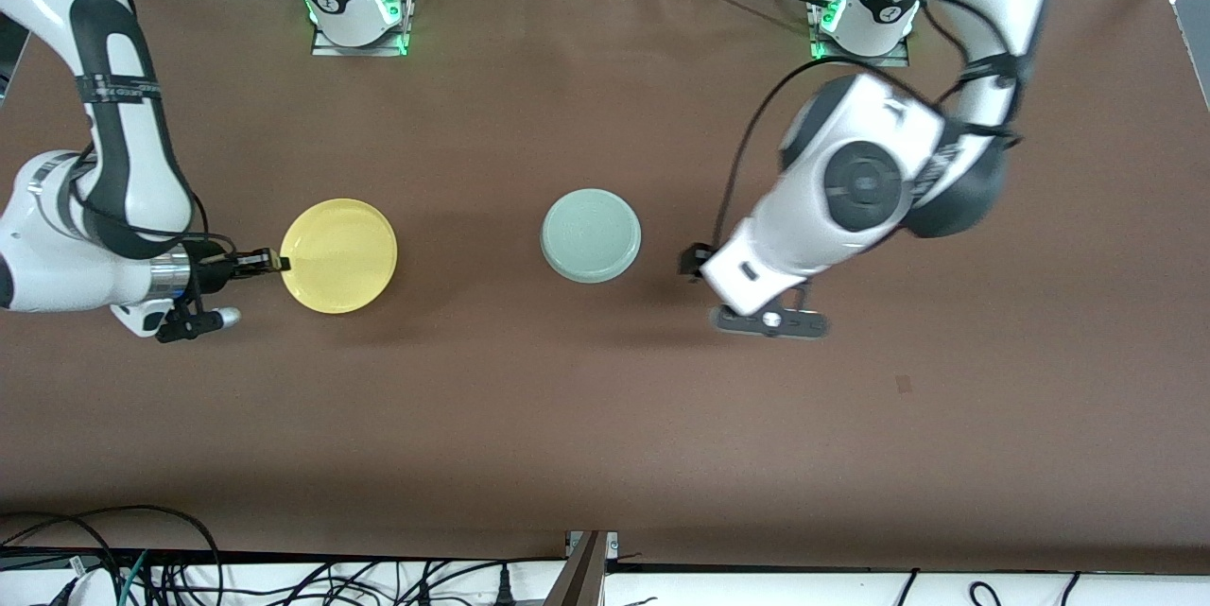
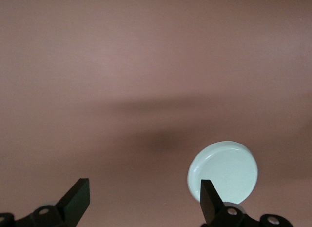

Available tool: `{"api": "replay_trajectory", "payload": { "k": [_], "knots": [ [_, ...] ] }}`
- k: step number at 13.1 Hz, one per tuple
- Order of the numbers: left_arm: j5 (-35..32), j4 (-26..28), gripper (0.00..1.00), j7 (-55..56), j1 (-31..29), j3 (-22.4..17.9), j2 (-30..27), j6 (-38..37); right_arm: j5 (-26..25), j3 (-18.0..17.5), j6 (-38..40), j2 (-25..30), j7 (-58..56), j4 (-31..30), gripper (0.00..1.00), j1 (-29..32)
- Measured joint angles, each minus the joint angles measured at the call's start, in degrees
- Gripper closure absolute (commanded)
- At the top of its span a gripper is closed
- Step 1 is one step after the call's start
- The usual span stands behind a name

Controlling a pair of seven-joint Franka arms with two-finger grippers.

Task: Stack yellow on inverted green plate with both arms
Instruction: 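Carry the yellow plate over the green plate while the left gripper retracts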

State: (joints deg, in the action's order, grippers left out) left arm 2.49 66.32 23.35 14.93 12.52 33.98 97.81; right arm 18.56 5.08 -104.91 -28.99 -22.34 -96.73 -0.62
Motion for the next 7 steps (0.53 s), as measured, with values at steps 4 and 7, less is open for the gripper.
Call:
{"api": "replay_trajectory", "payload": {
  "k": [4,7],
  "knots": [
    [0.0,0.7,0.00,-1.9,-6.7,0.1,-8.4,-11.8,0.1,-7.4,-9.1,4.6,9.1,-9.2,1.00,-1.7],
    [-1.4,9.3,0.00,-3.5,-10.8,0.1,-19.3,-14.5,0.2,-12.8,-11.3,5.7,11.7,-12.1,1.00,-2.0]
  ]
}}
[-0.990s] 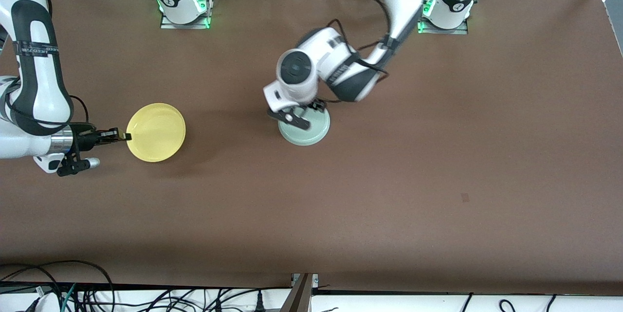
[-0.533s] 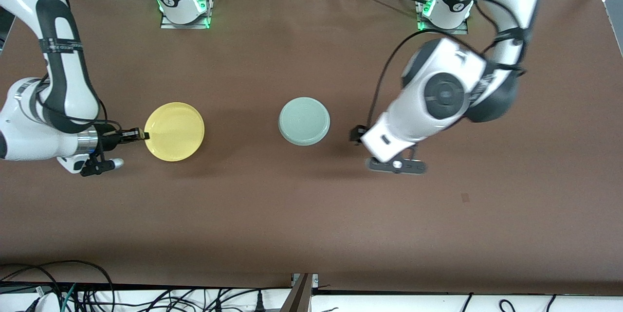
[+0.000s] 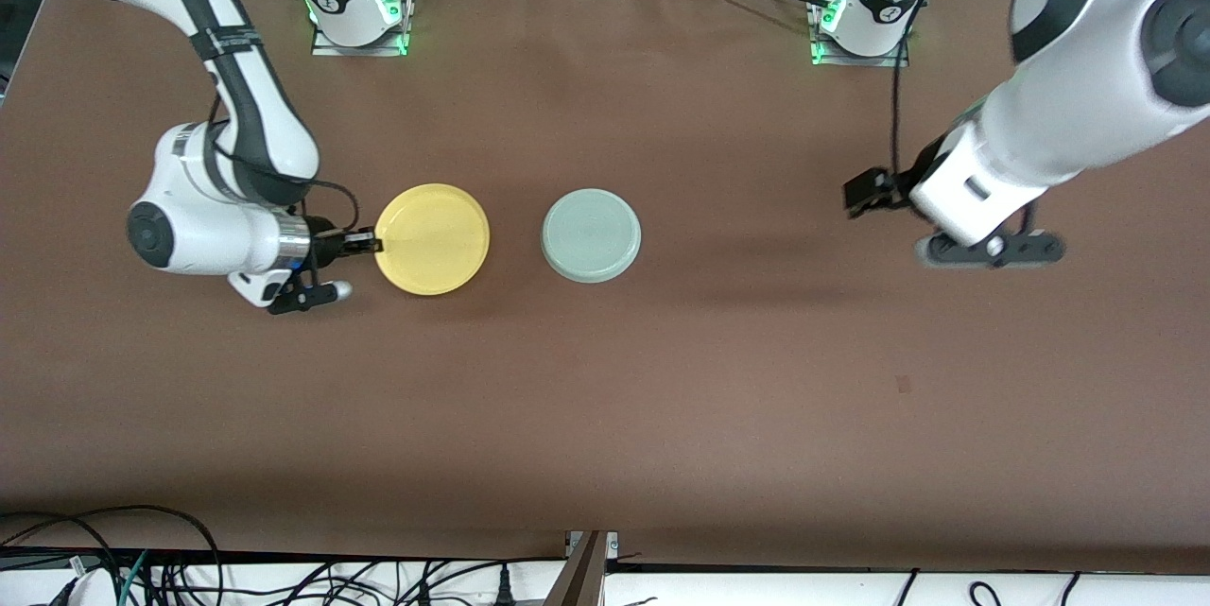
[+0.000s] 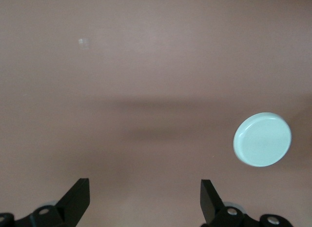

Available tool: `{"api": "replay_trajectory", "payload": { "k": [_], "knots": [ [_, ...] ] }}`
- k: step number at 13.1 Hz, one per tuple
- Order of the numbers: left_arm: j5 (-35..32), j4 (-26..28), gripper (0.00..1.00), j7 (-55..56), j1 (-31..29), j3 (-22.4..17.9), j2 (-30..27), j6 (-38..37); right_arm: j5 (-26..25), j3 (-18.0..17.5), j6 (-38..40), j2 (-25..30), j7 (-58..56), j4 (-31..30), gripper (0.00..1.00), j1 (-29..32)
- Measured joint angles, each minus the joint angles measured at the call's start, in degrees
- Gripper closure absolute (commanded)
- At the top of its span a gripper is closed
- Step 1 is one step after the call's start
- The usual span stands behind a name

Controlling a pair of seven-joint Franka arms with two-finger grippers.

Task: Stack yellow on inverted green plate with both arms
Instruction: 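Carry the yellow plate over the green plate while the left gripper retracts, then lower the yellow plate onto the green plate and open the right gripper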

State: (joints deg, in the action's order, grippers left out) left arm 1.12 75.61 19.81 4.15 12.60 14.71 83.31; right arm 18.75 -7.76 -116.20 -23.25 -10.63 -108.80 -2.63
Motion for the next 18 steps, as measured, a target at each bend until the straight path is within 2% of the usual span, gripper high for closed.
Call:
{"api": "replay_trajectory", "payload": {
  "k": [4,6,8,11,18],
  "knots": [
    [-3.6,17.6,0.00,-0.6,-1.9,0.1,-13.8,6.3,1.5,-7.5,-10.7,1.1,4.5,-7.2,1.00,0.1],
    [-3.7,25.5,0.00,-2.8,-4.7,0.0,-17.5,13.0,1.5,-12.5,-15.8,1.8,11.1,-9.6,1.00,0.0],
    [-3.7,30.7,0.00,-4.9,-8.5,0.0,-19.4,18.6,1.5,-15.6,-20.0,2.1,16.0,-11.2,1.00,-0.9],
    [-2.6,33.0,0.00,-5.8,-12.5,-0.2,-19.7,21.5,1.5,-15.9,-26.0,1.6,21.8,-13.5,1.00,-4.8],
    [-2.4,33.5,0.00,-5.8,-13.9,-0.2,-19.8,25.1,1.5,-16.0,-33.6,-2.4,27.0,-14.0,1.00,-9.8]
  ]
}}
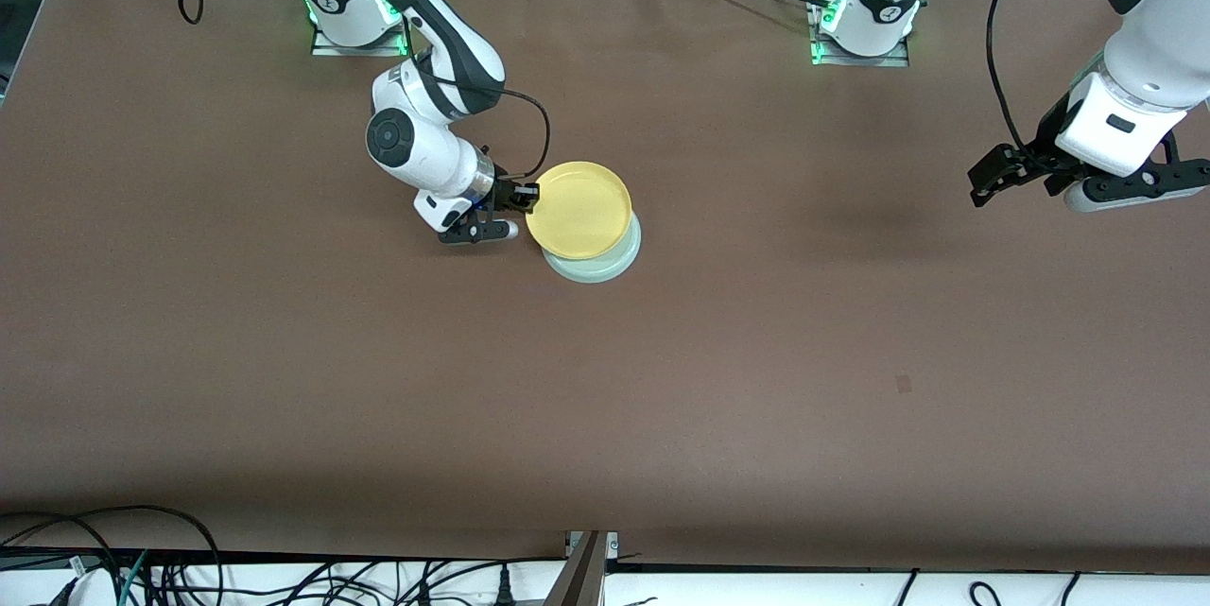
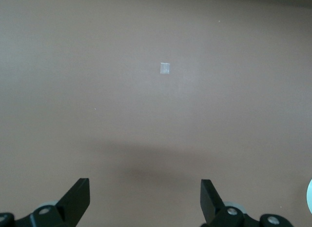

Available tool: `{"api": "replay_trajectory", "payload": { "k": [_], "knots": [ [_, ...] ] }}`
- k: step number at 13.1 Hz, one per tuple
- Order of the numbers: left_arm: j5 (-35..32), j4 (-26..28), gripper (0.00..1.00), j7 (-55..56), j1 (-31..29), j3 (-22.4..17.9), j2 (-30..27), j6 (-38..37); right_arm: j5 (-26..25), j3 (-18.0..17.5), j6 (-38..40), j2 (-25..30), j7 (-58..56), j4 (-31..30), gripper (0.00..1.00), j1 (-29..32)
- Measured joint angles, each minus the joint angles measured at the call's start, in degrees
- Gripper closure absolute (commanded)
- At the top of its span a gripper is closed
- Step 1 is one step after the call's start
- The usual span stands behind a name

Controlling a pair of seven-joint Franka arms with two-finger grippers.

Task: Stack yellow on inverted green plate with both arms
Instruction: 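Lower the yellow plate onto the green plate and open the right gripper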

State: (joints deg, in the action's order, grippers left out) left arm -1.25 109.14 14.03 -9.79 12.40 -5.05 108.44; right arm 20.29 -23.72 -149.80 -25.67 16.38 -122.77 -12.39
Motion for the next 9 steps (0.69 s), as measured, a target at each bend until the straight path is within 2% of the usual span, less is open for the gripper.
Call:
{"api": "replay_trajectory", "payload": {
  "k": [3,7,9],
  "knots": [
    [0.0,-0.4,0.00,-2.0,-1.2,-0.2,0.7,0.8,0.0,0.0,-2.0,-1.2,0.6,0.0,1.00,-0.6],
    [0.0,-6.0,0.00,-2.0,-2.1,-0.2,3.6,-1.6,0.0,0.0,-2.9,-1.8,0.6,0.3,1.00,-0.8],
    [0.0,-7.1,0.00,-2.1,-2.7,-0.2,4.3,-2.0,0.0,0.0,-3.0,-1.9,0.6,0.5,1.00,-0.8]
  ]
}}
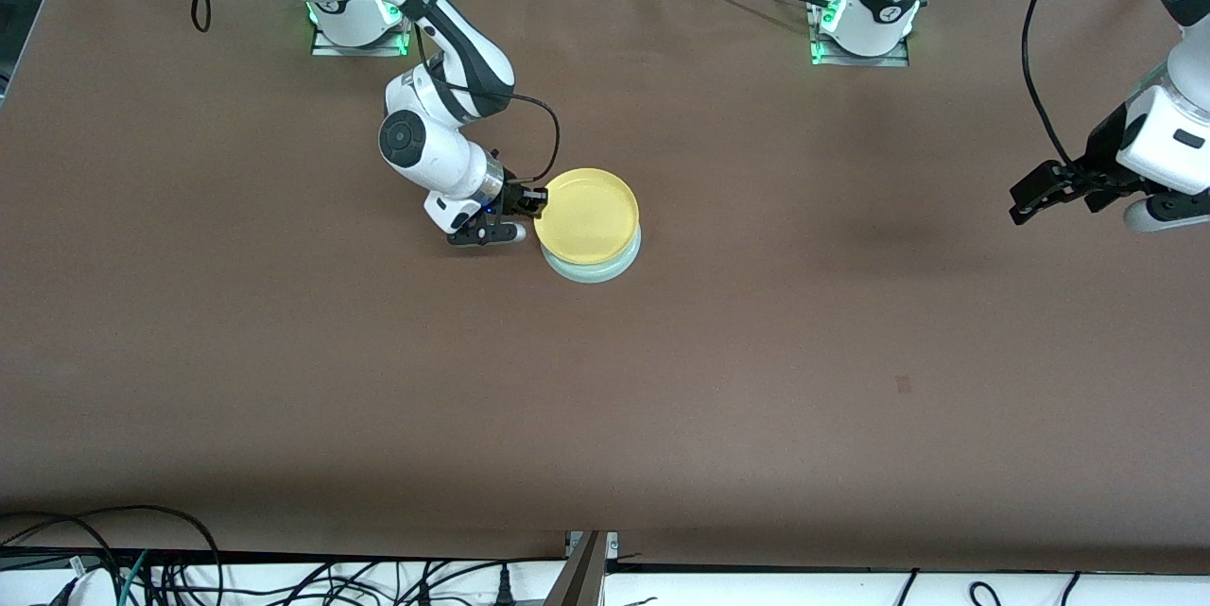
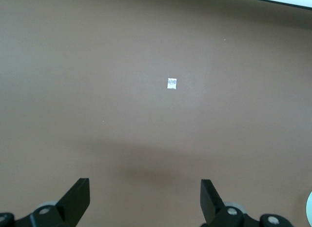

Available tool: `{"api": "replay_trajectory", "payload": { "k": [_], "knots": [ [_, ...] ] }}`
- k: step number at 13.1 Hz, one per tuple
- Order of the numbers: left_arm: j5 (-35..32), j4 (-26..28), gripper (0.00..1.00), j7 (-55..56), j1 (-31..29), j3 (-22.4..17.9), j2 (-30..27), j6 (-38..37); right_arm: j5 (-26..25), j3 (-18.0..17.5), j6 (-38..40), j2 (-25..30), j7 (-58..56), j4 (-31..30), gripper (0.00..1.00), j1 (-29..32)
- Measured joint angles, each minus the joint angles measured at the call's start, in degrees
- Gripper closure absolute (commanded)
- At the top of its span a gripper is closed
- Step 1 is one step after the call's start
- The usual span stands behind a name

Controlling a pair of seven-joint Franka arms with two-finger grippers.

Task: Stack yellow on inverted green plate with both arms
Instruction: 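Lower the yellow plate onto the green plate and open the right gripper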

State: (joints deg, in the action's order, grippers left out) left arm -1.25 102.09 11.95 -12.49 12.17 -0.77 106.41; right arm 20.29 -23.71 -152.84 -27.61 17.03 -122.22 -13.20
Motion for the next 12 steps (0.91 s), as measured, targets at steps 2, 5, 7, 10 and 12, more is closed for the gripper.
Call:
{"api": "replay_trajectory", "payload": {
  "k": [2,5,7,10,12],
  "knots": [
    [0.0,-0.2,0.00,0.0,-0.1,0.0,0.3,-0.1,0.0,0.0,-0.2,-0.2,0.9,0.3,1.00,-0.3],
    [0.0,-0.3,0.00,0.0,-0.1,0.0,0.4,-0.1,0.0,0.0,-0.6,-1.0,1.6,0.9,1.00,-1.0],
    [0.0,-0.3,0.00,0.0,-0.1,0.0,0.4,-0.1,0.0,0.1,-0.7,-1.5,1.7,1.2,1.00,-1.1],
    [0.0,-0.3,0.00,0.0,-0.1,0.0,0.4,-0.1,0.0,0.4,-0.7,-1.7,1.7,1.5,1.00,-1.1],
    [0.0,-0.3,0.00,0.0,-0.1,0.0,0.5,-0.1,0.0,1.1,-0.7,-1.7,1.7,1.8,1.00,-1.1]
  ]
}}
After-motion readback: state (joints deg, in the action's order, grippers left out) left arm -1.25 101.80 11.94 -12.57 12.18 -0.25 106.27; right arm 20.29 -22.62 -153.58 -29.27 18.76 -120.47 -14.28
